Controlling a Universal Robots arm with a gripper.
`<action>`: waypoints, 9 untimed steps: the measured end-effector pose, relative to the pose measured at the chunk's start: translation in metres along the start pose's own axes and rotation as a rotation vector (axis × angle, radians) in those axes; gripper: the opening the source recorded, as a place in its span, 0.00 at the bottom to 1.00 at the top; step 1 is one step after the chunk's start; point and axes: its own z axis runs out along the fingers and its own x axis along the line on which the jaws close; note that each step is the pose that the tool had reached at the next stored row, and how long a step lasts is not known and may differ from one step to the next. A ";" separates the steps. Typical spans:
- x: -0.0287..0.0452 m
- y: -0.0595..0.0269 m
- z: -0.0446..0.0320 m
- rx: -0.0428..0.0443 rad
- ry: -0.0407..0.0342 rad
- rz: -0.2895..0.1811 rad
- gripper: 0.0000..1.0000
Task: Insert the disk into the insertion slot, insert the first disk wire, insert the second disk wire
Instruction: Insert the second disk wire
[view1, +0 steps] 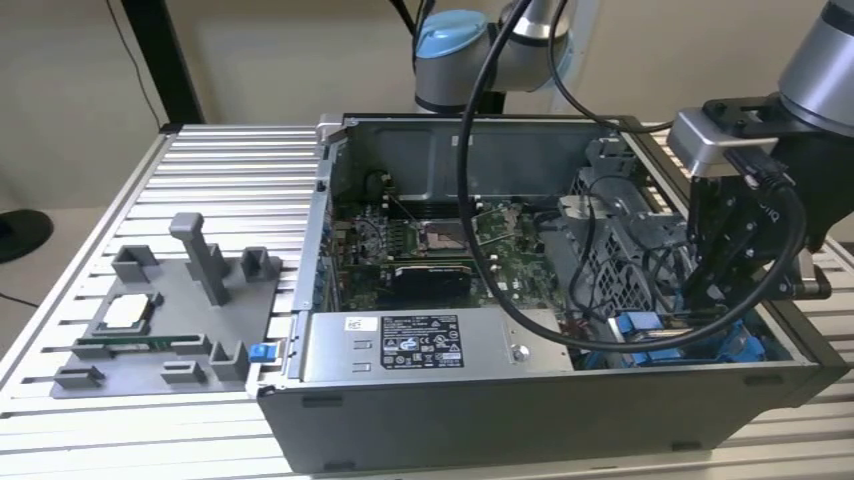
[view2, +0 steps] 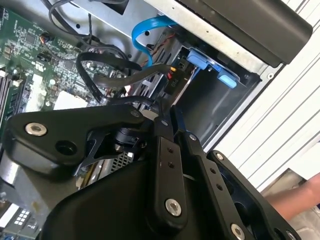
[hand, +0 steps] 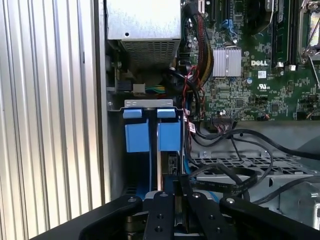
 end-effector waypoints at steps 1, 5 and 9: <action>0.0000 0.0000 0.0006 0.0006 -0.0002 0.000 0.00; 0.0001 0.0001 0.0026 0.0025 -0.0004 0.000 0.00; 0.0001 0.0001 0.0042 0.0038 -0.0004 0.000 0.00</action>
